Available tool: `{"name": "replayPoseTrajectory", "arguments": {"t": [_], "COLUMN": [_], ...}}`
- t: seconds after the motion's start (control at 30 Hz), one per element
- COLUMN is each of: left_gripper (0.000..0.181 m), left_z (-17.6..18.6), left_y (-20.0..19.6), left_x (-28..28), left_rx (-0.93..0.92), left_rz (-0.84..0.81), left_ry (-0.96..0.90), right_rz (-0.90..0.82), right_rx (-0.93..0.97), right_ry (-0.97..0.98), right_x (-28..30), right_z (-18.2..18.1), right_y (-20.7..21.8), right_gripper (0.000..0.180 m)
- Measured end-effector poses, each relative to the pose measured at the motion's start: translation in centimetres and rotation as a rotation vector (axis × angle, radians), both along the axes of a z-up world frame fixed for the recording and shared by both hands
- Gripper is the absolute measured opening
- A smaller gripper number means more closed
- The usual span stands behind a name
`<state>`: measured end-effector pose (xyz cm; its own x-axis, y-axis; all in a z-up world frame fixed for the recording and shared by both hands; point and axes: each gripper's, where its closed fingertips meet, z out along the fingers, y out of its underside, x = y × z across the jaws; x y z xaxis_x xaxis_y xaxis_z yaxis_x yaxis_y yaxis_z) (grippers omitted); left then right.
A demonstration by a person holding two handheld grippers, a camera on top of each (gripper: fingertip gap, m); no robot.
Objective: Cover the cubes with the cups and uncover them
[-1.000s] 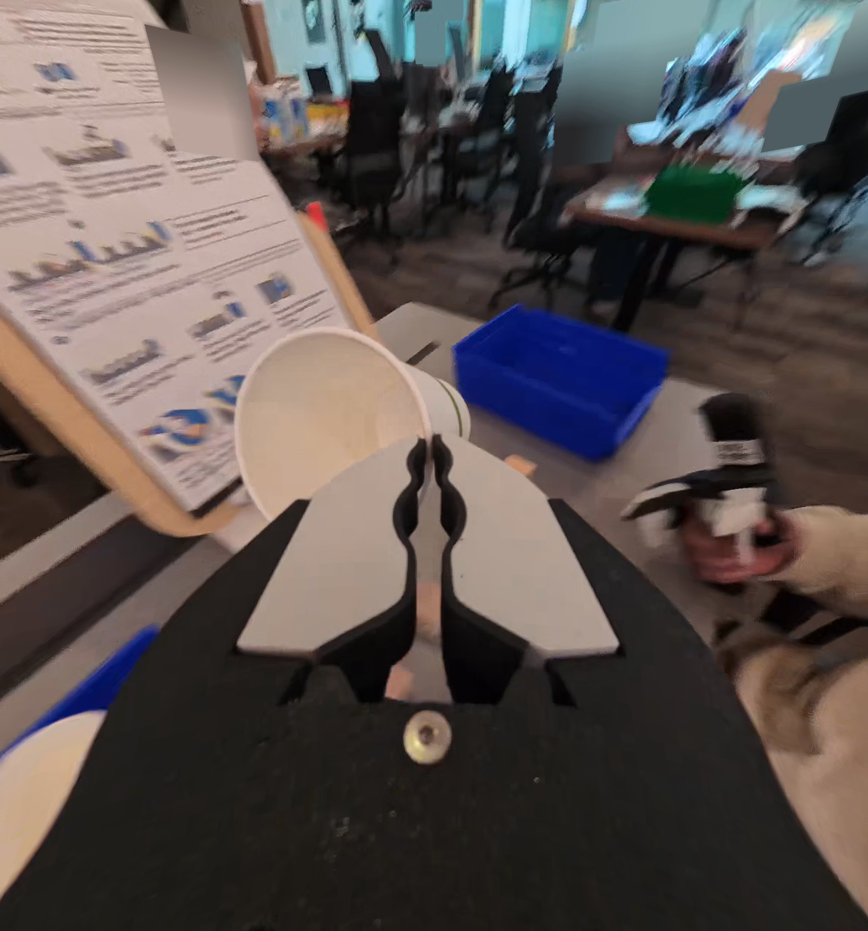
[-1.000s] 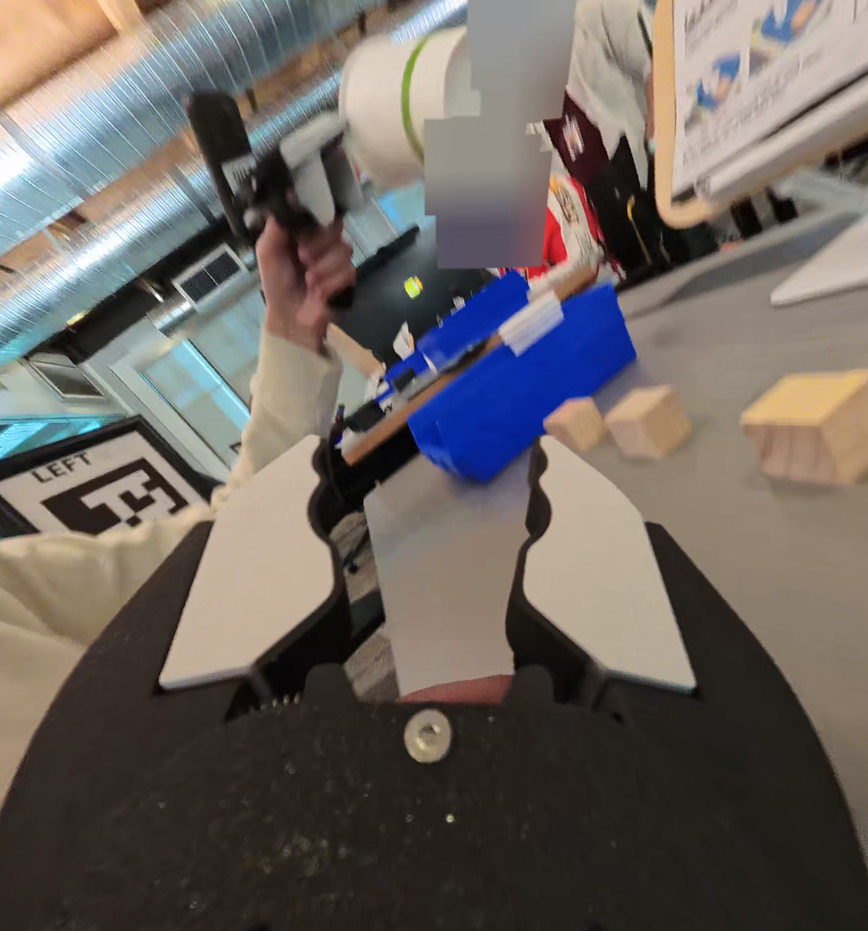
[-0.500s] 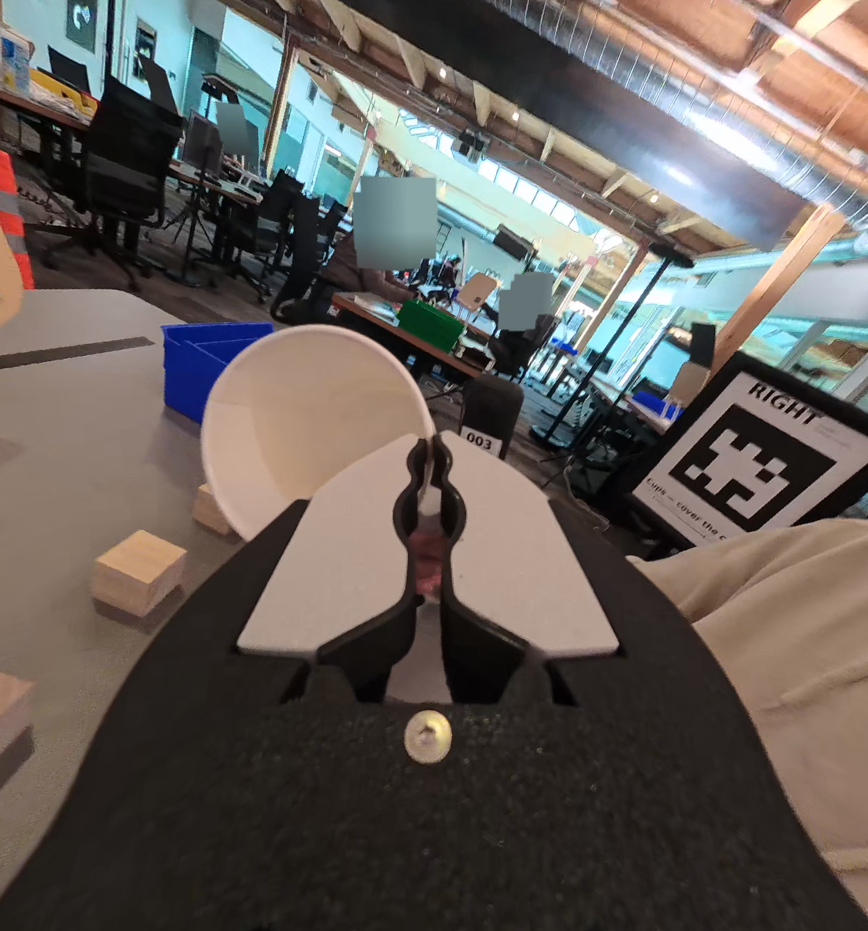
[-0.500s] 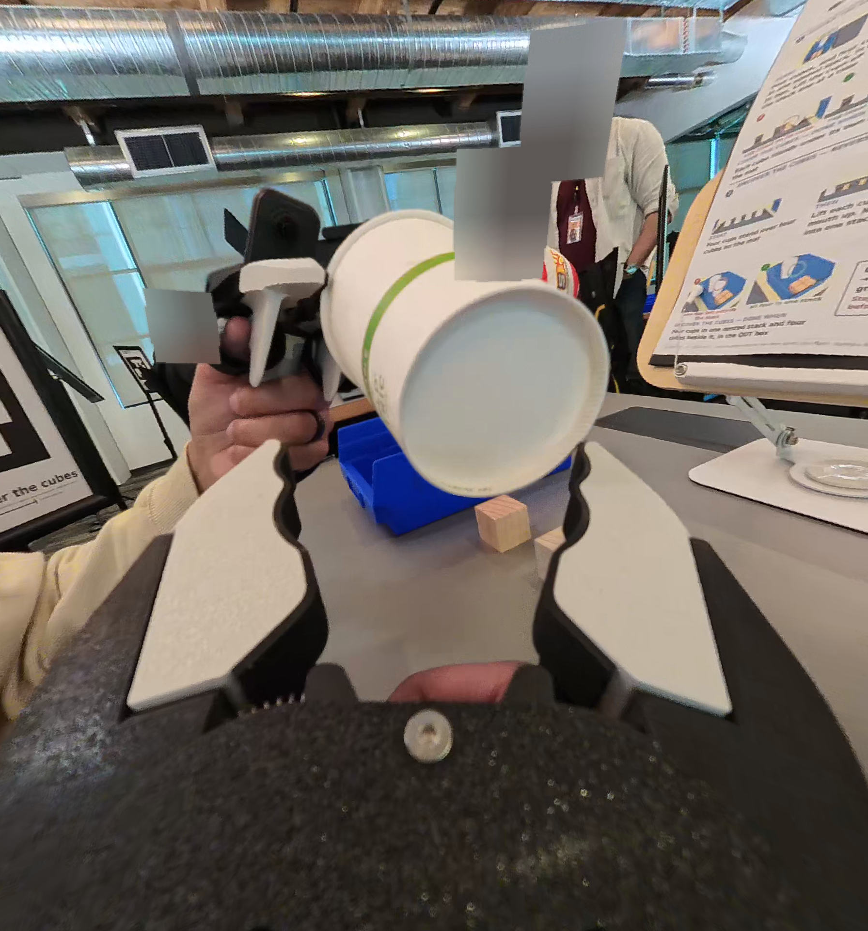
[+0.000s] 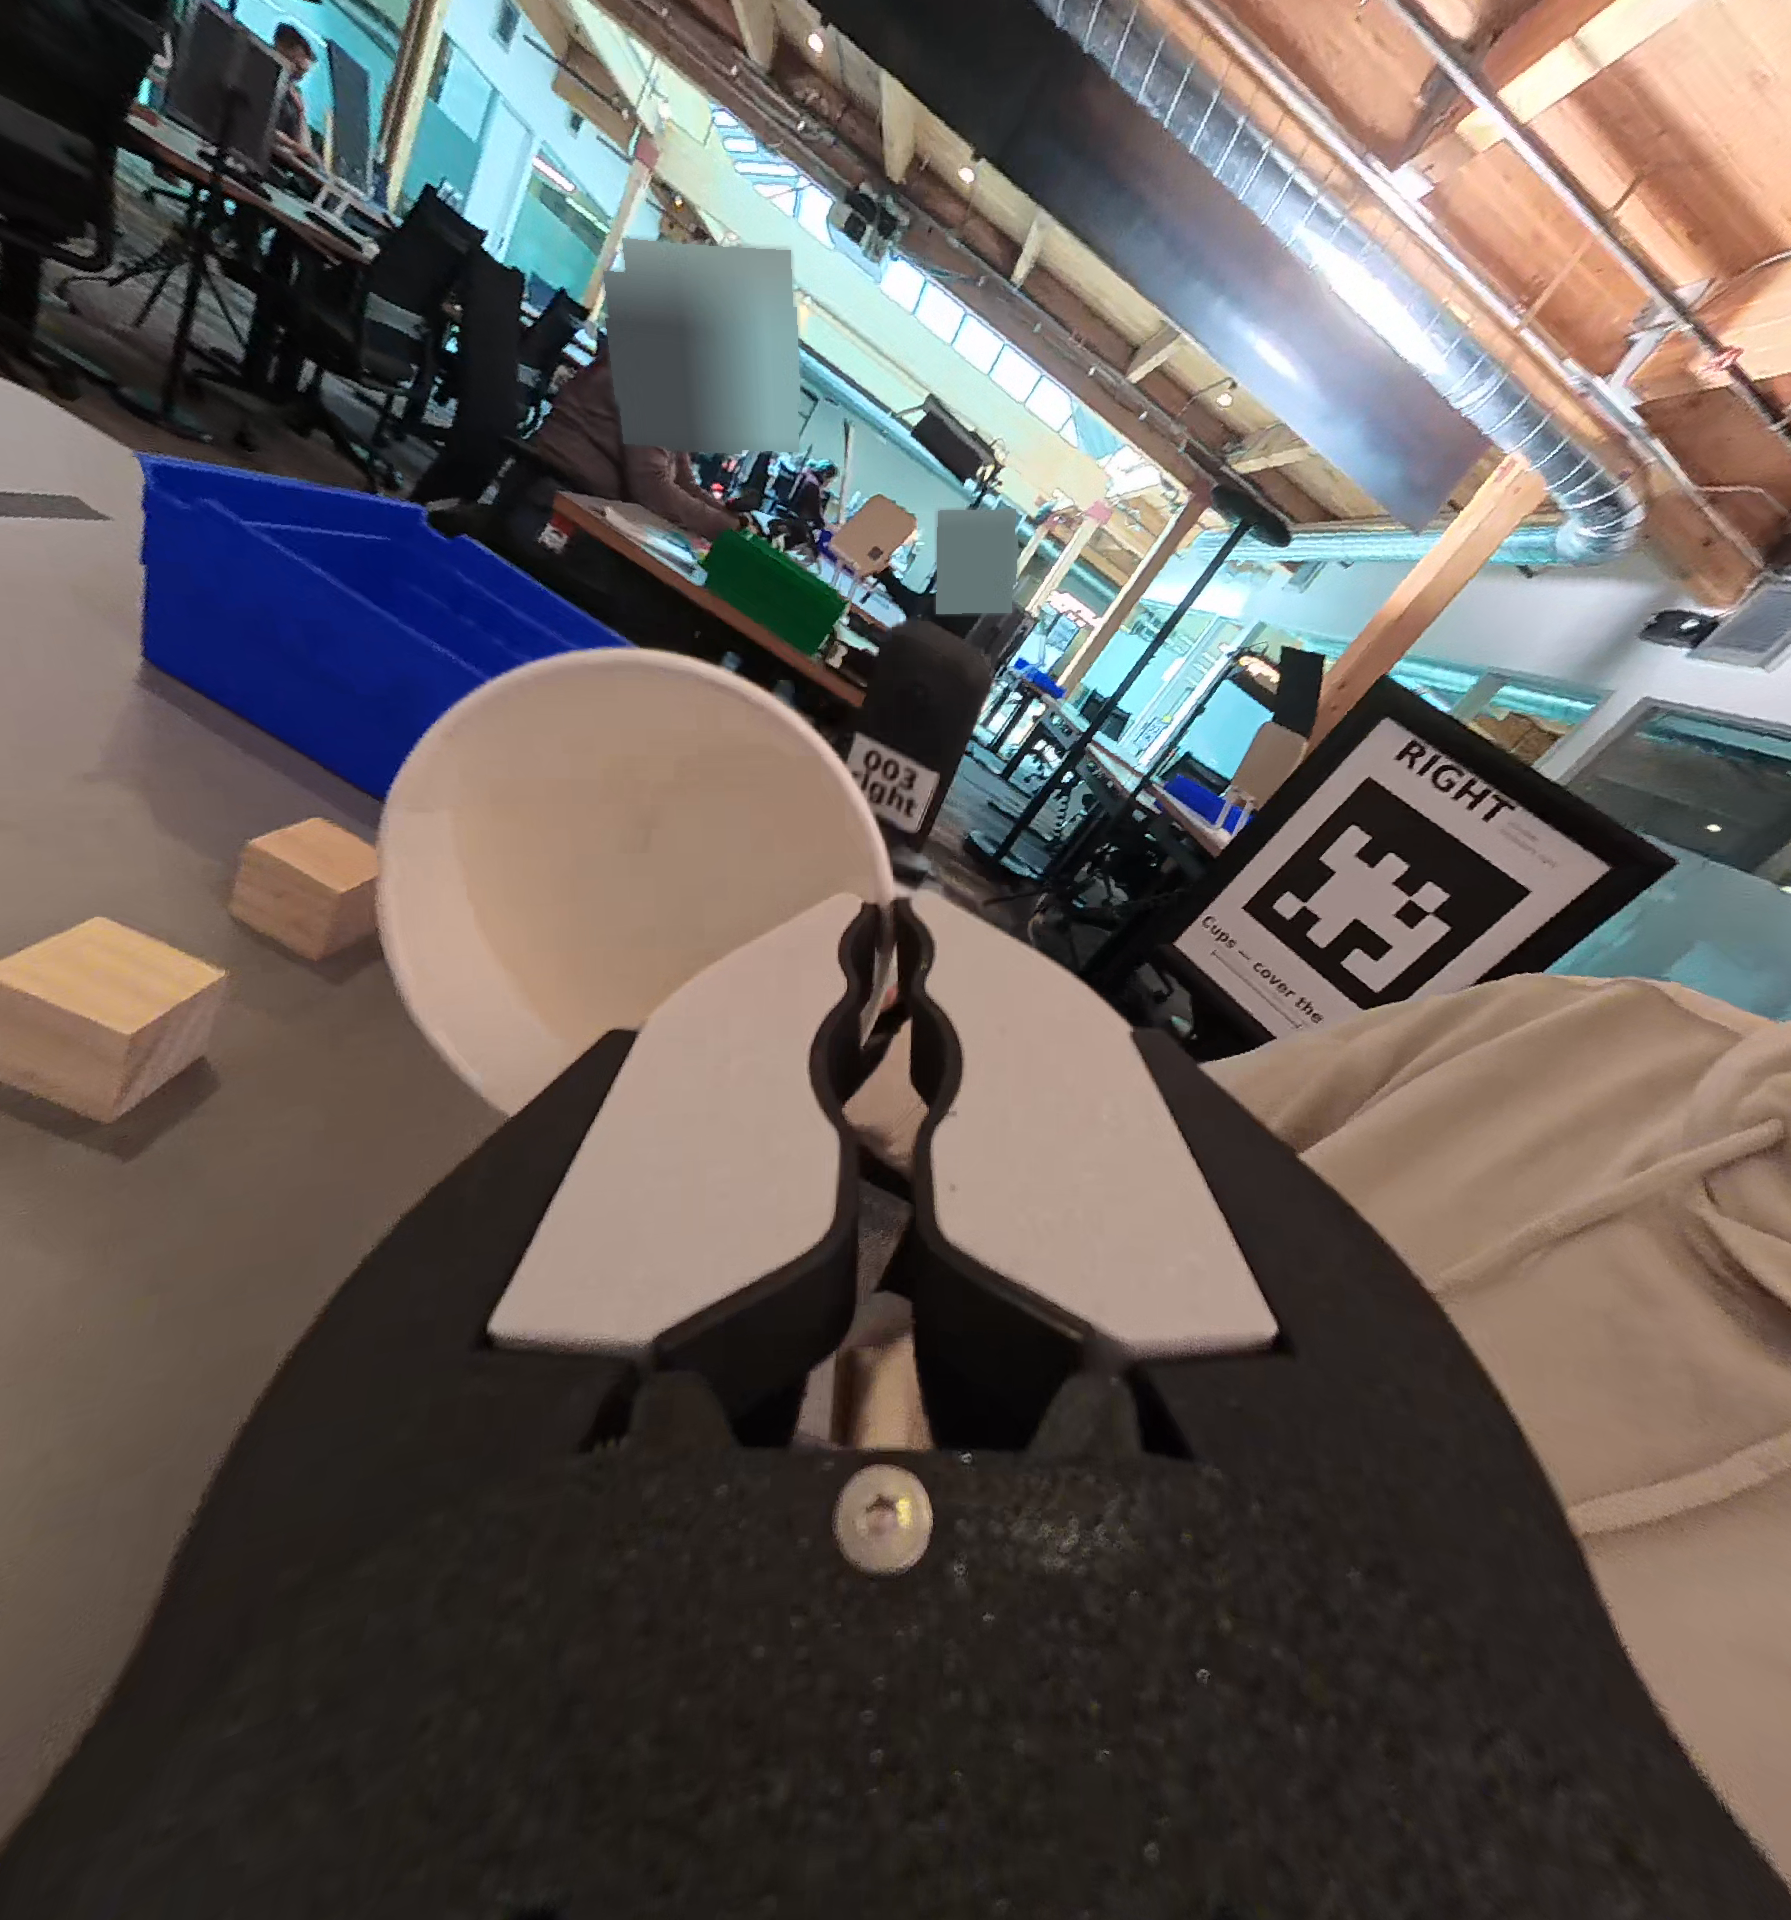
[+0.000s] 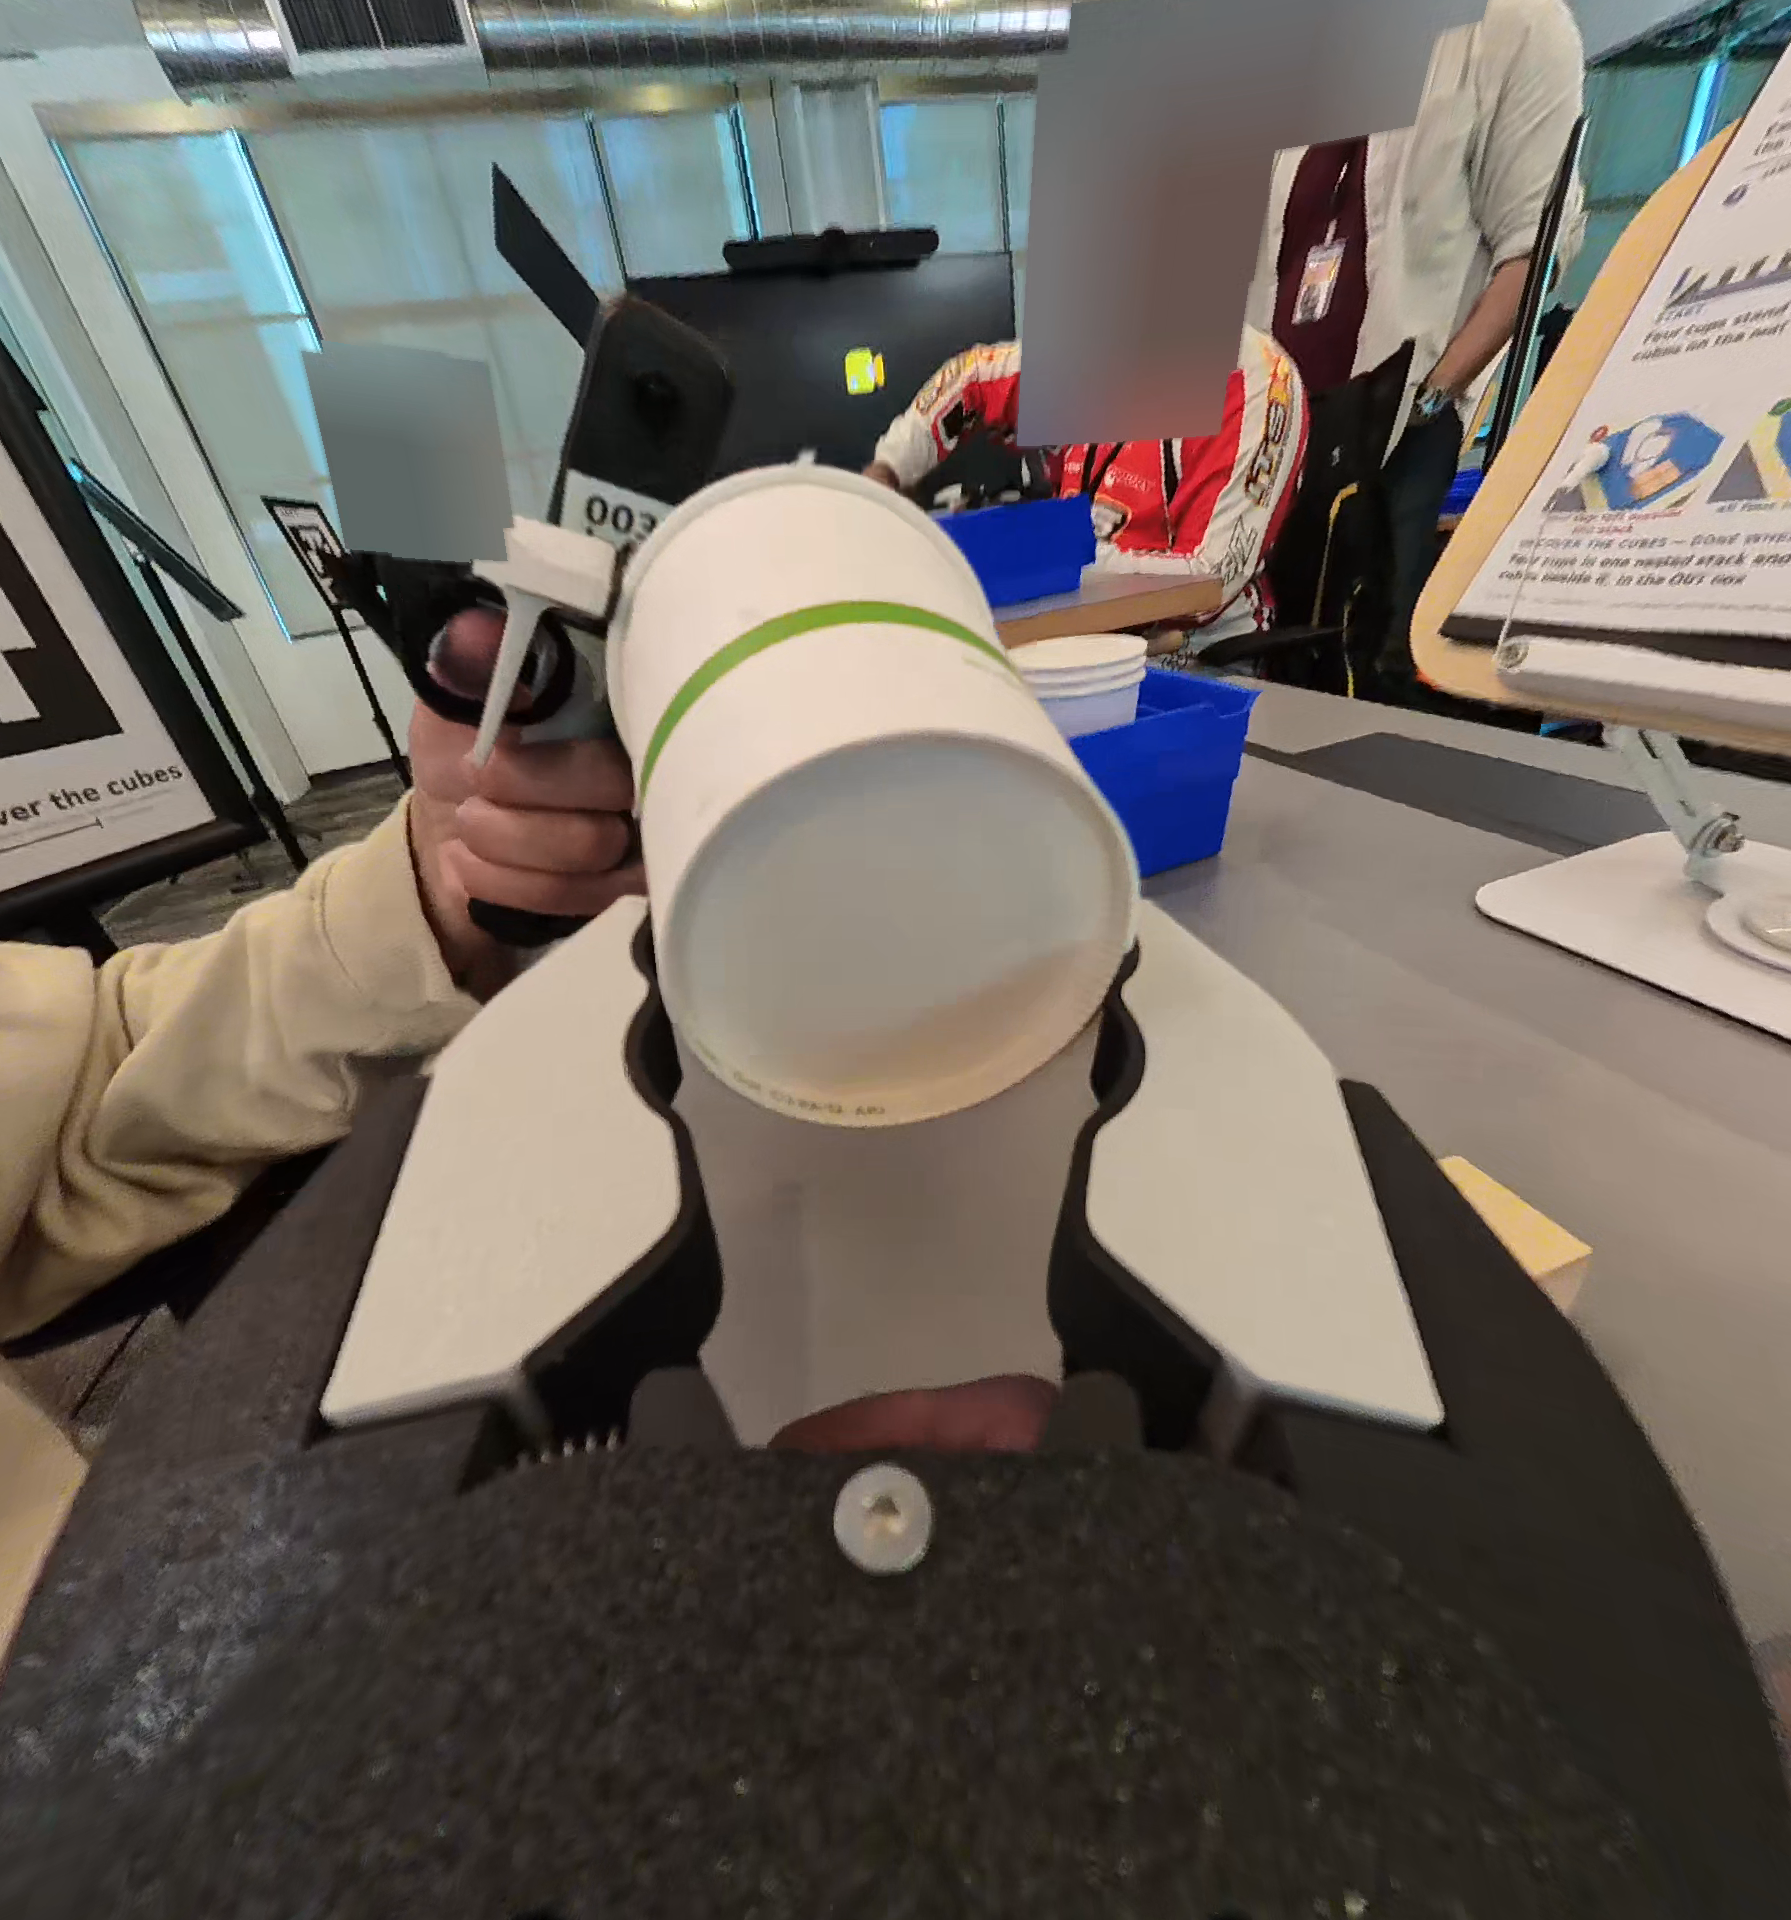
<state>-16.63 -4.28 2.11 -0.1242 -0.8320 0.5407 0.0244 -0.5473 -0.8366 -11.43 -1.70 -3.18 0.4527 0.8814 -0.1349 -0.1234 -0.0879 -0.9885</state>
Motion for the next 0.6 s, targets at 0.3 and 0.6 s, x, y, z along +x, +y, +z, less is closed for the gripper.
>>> {"name": "replayPoseTrajectory", "arguments": {"t": [0.3,0.6], "left_gripper": [0.065,0.078], "left_z": [-2.2,0.7], "left_y": [-1.1,0.2], "left_x": [-4.4,-3.2], "left_rx": [0.414,0.82], "left_rz": [0.081,-0.147], "left_ry": [0.423,0.957], "right_rz": [-0.02,0.001], "right_rx": [-0.126,-0.118], "right_ry": [-0.137,-0.18], "right_x": [0.2,-0.3], "right_z": [-2.4,-2.3], "right_y": [1.0,0.3], "right_gripper": [0.078,0.078]}}
